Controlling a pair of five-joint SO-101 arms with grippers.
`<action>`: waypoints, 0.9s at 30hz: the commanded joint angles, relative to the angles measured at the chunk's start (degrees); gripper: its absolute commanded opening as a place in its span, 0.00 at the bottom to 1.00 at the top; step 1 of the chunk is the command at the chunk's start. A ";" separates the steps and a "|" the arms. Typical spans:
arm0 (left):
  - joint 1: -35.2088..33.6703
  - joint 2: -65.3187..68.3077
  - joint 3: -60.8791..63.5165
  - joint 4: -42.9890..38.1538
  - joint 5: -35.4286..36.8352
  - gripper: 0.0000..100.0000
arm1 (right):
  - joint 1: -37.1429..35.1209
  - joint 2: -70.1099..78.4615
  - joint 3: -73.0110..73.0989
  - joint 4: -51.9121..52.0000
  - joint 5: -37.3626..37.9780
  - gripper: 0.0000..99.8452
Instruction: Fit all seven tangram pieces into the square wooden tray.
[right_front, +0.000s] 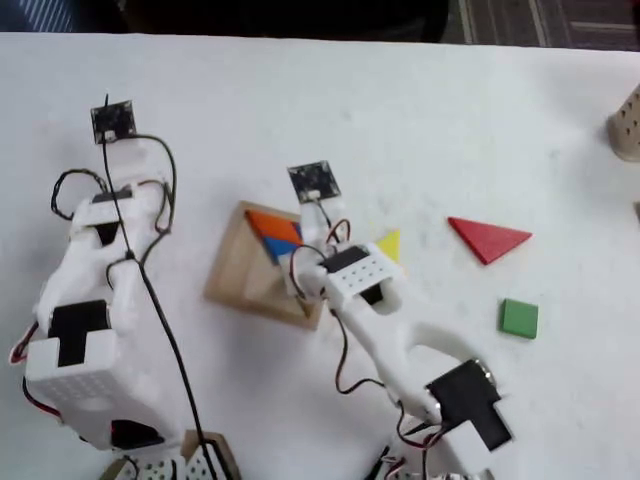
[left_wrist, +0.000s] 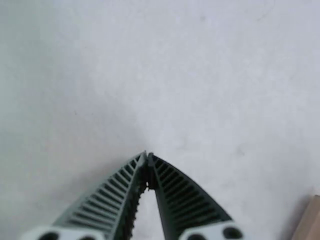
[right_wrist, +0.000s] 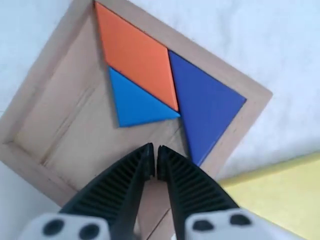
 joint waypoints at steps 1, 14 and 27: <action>1.10 -0.48 -2.90 0.26 0.62 0.02 | -0.48 -0.13 -1.85 2.86 0.62 0.02; 1.10 -0.48 -2.90 0.26 0.62 0.02 | 7.78 -16.75 -1.85 15.69 0.62 0.02; 1.27 -0.48 -2.81 0.26 0.62 0.02 | 25.45 -33.36 9.32 18.51 14.42 0.02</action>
